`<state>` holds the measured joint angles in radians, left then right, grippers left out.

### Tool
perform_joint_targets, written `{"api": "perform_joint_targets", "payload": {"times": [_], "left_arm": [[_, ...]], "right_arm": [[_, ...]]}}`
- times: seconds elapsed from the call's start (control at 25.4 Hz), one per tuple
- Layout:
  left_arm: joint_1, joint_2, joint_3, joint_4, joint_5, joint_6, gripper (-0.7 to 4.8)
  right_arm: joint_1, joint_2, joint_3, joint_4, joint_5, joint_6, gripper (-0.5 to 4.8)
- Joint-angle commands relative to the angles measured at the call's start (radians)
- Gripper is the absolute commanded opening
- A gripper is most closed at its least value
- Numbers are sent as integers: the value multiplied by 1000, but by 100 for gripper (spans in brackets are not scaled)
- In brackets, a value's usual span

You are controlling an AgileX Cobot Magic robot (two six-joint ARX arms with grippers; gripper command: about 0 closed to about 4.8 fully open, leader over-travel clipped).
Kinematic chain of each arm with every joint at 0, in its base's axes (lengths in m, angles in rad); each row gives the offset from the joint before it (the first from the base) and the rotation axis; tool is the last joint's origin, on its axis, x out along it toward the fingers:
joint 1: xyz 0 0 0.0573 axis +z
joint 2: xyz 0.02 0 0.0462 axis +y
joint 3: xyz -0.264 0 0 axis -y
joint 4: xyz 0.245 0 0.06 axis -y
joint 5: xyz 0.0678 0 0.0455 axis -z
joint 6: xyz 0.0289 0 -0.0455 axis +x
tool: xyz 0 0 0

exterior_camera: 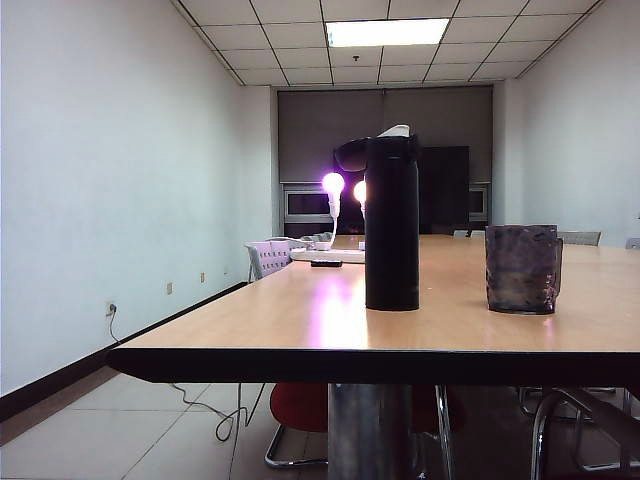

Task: Pick up the black thermos cup, pour some water from it into the cup, and then put the thermos cup back on the table.

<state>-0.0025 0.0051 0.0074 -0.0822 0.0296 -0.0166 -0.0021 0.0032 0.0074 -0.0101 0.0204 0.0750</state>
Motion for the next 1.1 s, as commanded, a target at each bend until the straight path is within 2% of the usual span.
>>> {"api": "perform_joint_targets", "payload": {"times": [0.04, 0.39, 0.63, 0.83, 1.1], "left_arm": [[2, 1, -1, 17, -3, 1, -5], [2, 1, 2, 18, -3, 1, -5], [2, 2, 17, 68, -3, -2, -5], [2, 27, 89, 64, -3, -107, -5], [1, 225, 247, 108, 14, -113, -5]], "right_arm": [[0, 0, 1, 14, 4, 4, -1], [0, 0, 4, 14, 4, 4, -1], [0, 0, 50, 13, 7, 8, -1], [0, 7, 132, -35, 90, 89, -2], [-1, 63, 272, -76, 113, 82, -2]]}}
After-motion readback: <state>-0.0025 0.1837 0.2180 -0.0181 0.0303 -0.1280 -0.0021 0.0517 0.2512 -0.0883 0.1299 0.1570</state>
